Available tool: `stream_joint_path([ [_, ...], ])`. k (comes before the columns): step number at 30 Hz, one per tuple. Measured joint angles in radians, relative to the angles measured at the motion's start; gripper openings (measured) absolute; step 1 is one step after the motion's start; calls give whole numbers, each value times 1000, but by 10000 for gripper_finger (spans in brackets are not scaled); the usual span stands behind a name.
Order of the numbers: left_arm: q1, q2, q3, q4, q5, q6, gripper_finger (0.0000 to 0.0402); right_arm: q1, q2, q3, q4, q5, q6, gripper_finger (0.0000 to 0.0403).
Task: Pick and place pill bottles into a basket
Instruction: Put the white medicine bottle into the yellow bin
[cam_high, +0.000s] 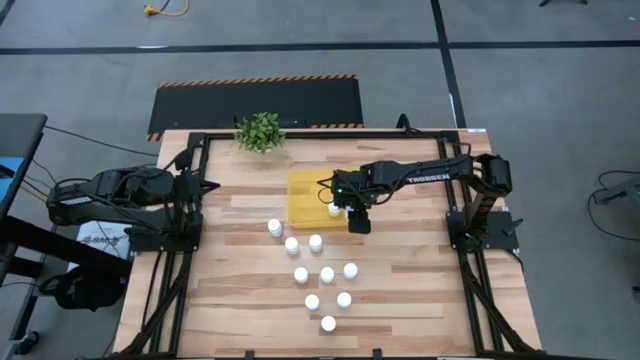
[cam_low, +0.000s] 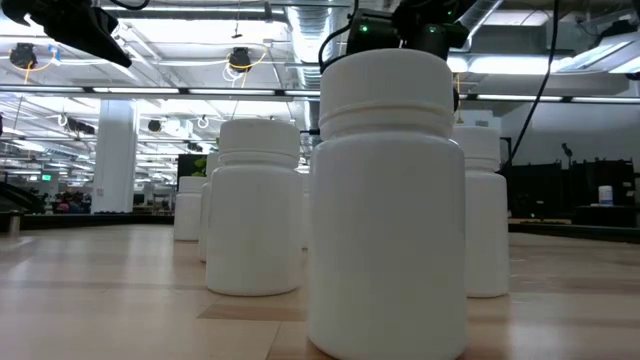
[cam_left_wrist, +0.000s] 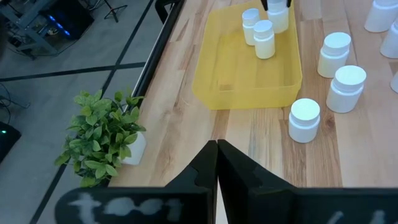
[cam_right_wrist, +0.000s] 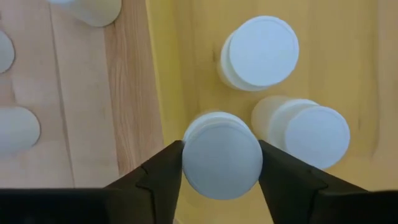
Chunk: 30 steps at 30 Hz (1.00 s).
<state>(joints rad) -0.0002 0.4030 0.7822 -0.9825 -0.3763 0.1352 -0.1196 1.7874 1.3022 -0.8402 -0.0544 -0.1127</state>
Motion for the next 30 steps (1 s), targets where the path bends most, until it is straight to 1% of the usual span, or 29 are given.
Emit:
stream_joint_path([
  [3, 0, 0, 0, 0, 0, 0, 0, 0, 0, 0, 0, 0, 0, 196],
  [11, 0, 0, 0, 0, 0, 0, 0, 0, 0, 0, 0, 0, 0, 180],
  [24, 0, 0, 0, 0, 0, 0, 0, 0, 0, 0, 0, 0, 0, 178],
  [30, 0, 0, 0, 0, 0, 0, 0, 0, 1, -30, 13, -1, 0, 178],
])
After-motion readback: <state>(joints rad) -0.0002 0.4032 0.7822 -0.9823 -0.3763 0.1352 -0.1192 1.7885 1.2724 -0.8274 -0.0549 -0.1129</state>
